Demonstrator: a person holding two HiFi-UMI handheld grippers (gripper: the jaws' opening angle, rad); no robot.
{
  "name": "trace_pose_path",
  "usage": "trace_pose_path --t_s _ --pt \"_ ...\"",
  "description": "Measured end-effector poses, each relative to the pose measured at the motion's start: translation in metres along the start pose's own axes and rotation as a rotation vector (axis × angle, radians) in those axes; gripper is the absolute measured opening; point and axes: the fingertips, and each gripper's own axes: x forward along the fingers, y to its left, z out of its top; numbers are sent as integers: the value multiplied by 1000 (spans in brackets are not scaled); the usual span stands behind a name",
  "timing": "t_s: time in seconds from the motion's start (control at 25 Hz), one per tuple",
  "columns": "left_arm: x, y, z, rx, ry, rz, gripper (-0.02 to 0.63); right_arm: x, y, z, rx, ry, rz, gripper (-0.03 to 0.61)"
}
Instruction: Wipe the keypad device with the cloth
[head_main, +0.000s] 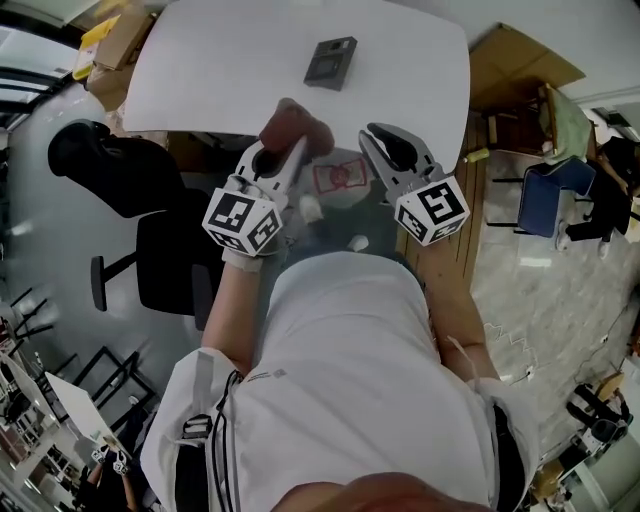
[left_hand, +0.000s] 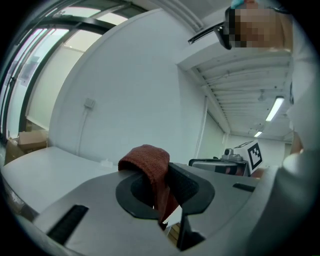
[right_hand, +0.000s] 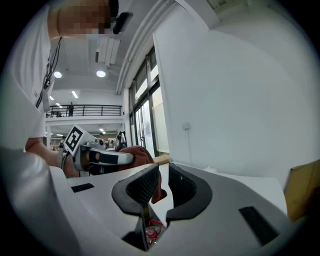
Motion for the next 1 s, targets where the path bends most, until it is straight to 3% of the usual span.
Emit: trace_pose_path --t_s 0.32,0.56,1.0 --pt "-33 -63 9 71 -50 38 54 -53 28 17 -12 -67 39 69" --pt "-51 -70 6 127 -24 25 54 -59 41 23 -47 -76 22 69" --pt "-69 -66 19 140 -29 -47 54 -52 71 36 -38 -113 -16 63"
